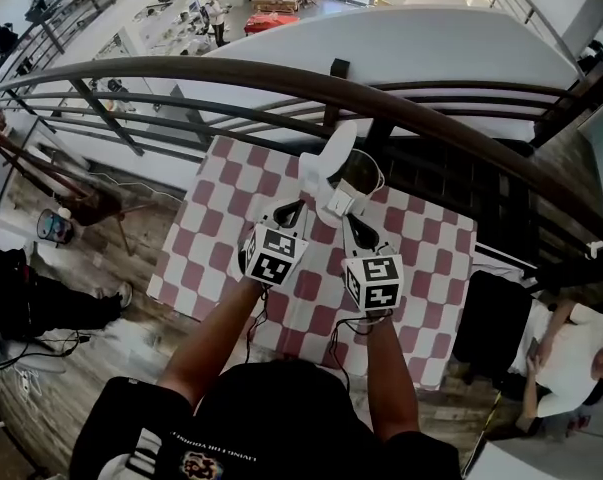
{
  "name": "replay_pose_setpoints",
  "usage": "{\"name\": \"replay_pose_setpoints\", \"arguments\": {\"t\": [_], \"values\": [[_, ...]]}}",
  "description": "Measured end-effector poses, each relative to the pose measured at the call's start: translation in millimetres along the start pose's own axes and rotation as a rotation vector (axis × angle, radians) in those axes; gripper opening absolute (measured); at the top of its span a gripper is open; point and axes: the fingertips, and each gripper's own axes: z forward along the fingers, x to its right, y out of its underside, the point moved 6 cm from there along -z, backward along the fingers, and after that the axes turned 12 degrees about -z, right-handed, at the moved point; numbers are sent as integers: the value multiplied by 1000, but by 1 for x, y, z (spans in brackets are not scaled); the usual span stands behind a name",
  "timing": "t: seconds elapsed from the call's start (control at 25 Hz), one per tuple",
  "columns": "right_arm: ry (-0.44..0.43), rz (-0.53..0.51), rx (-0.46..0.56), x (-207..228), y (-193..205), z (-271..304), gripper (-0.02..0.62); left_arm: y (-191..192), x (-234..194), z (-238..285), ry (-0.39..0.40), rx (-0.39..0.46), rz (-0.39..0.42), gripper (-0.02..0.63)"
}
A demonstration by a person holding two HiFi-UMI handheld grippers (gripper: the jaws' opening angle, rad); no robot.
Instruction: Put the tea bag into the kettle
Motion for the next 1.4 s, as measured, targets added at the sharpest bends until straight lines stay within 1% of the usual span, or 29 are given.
{"name": "replay_pose_setpoints", "arguments": {"t": [0.36,0.84,1.24,1.4], "values": [[28,-1,18,23,-11,13,14,-22,-4,5,-1,45,-5,-2],[45,7,6,50,-11,36,14,-43,-25,21,-29,72,-17,-2],[27,18,-11,59,0,53,15,-44,-27,39,-29,59,-23,-2],[12,17,15,60,-3,55,17,-45,-26,42,-27,59,-25,-2]]}}
